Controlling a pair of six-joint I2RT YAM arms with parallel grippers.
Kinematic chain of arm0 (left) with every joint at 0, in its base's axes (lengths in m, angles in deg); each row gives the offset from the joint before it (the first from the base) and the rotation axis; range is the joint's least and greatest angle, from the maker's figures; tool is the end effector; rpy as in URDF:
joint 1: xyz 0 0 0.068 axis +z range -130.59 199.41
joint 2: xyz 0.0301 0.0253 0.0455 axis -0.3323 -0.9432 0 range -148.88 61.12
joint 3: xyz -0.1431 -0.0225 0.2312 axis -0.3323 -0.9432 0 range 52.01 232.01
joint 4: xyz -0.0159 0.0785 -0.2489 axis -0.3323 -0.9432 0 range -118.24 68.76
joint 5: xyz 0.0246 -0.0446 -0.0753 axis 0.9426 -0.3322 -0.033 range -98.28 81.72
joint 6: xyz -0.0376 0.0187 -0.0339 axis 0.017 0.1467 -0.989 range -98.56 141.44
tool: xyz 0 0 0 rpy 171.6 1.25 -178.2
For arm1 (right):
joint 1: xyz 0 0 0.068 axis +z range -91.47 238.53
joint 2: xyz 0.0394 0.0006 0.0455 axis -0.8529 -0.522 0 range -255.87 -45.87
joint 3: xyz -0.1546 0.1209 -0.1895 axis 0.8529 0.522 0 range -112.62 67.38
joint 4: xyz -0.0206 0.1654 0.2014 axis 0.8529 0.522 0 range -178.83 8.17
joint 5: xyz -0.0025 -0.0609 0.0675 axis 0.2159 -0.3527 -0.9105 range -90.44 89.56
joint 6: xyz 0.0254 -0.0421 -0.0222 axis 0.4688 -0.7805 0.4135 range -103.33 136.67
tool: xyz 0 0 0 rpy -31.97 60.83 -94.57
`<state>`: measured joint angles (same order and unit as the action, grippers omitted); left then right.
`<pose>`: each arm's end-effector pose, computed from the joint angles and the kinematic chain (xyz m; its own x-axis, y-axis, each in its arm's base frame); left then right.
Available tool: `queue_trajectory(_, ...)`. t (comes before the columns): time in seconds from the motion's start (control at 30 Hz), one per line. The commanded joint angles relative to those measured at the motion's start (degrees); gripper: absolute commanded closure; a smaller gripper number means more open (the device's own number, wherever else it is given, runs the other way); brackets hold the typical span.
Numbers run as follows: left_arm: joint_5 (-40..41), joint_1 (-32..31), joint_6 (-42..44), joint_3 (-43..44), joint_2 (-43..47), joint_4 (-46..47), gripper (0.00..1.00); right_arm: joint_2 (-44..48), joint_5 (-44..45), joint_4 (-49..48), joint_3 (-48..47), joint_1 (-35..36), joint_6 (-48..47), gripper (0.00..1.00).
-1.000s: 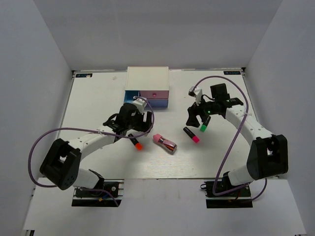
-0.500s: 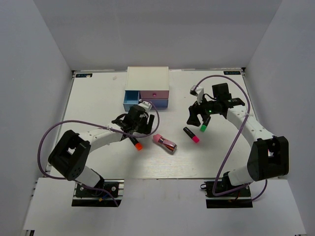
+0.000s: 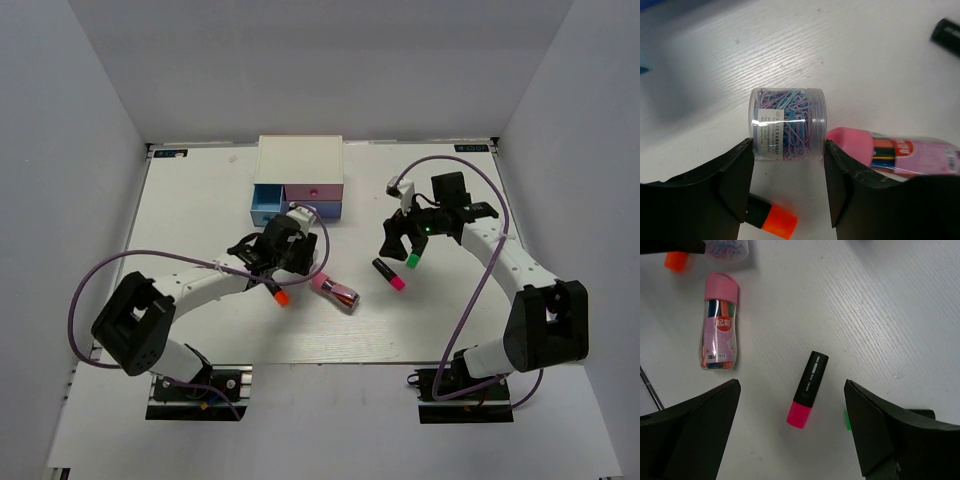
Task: Sort the stationery into containers
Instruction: Pick up the stationery from the center of the board, then place the stationery in the drawer.
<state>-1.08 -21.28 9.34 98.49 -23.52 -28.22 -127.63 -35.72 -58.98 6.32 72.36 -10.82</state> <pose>0.2320 -0.1936 0.1946 -0.6471 0.2822 -0.7083 0.4543 0.8888 -0.0609 0.2845 0.0912 0.2647 -0.4106 -0.4890 -0.7696 -0.8353 0.5402 0.1024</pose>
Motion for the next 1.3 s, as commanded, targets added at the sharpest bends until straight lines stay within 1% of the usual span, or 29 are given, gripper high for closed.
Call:
queue_trajectory(0.0,-1.9,-0.4,-1.2,4.8,6.7,1.3,0.87,2.5,-2.1,-0.4,1.1,-0.4,-0.2,0.10)
queue_trajectory(0.1,-2.5,-0.4,-1.8,9.3,8.7,0.1,0.88,3.1,-2.2,-0.8,1.6,-0.6,0.2,0.10)
queue_trajectory(0.2,-1.2,0.4,-4.7,15.9,9.4,-2.5,0.88,3.5,-1.7,-1.3,2.2,-0.6,0.9,0.10)
queue_trajectory(0.27,1.8,1.0,-6.2,18.3,9.4,-4.4,0.92,3.6,-1.5,-1.6,2.5,-0.7,1.1,0.22)
queue_trajectory(0.3,4.6,1.0,-6.2,20.9,9.4,-5.3,0.92,3.7,-1.5,-1.6,2.6,-0.9,1.1,0.32)
queue_trajectory(0.33,6.0,1.5,-6.9,22.3,8.5,-6.3,0.93,3.9,-1.5,-1.4,2.6,-1.1,1.2,0.69)
queue_trajectory(0.37,9.0,1.5,-7.5,23.6,7.9,-8.6,0.93,4.2,-1.6,-1.5,2.6,-1.1,1.2,0.87)
queue_trajectory(0.4,10.3,2.0,-7.5,26.3,7.1,-10.0,0.93,4.5,-1.3,-1.6,2.6,-1.0,1.6,1.00)
queue_trajectory(0.47,13.4,3.3,-8.9,28.5,4.9,-13.3,0.93,5.0,-0.6,-2.0,2.8,-1.1,1.7,1.00)
queue_trajectory(0.5,14.2,3.3,-8.9,30.1,4.2,-14.3,0.94,5.3,-0.1,-2.0,3.0,-1.2,1.7,1.00)
queue_trajectory(0.53,14.2,4.9,-9.6,30.7,3.6,-15.0,0.94,5.6,0.0,-2.2,3.0,-1.2,1.7,1.00)
queue_trajectory(0.63,15.6,7.5,-9.6,32.4,1.9,-17.0,0.94,6.2,0.5,-2.2,3.8,-1.2,1.6,0.91)
queue_trajectory(0.7,15.6,9.0,-9.6,32.9,1.1,-17.5,0.94,6.5,0.5,-2.2,4.3,-1.1,1.7,0.89)
queue_trajectory(0.73,15.1,10.4,-9.6,32.9,1.1,-17.5,0.94,6.9,0.5,-2.3,4.7,-1.1,1.8,0.89)
queue_trajectory(0.83,12.1,12.2,-7.2,32.4,1.1,-16.5,0.94,7.6,0.9,-2.7,5.4,-1.3,1.7,0.88)
queue_trajectory(0.87,11.5,13.1,-6.0,32.4,1.1,-16.5,0.93,7.8,0.8,-2.7,5.4,-1.4,1.8,0.87)
queue_trajectory(0.97,10.4,14.6,-4.4,31.0,1.7,-17.0,0.93,7.7,0.8,-2.8,5.7,-1.4,1.7,0.87)
queue_trajectory(1.27,6.4,16.8,-3.4,26.1,2.2,-16.0,0.88,6.8,0.5,-3.0,5.1,-1.8,2.4,0.84)
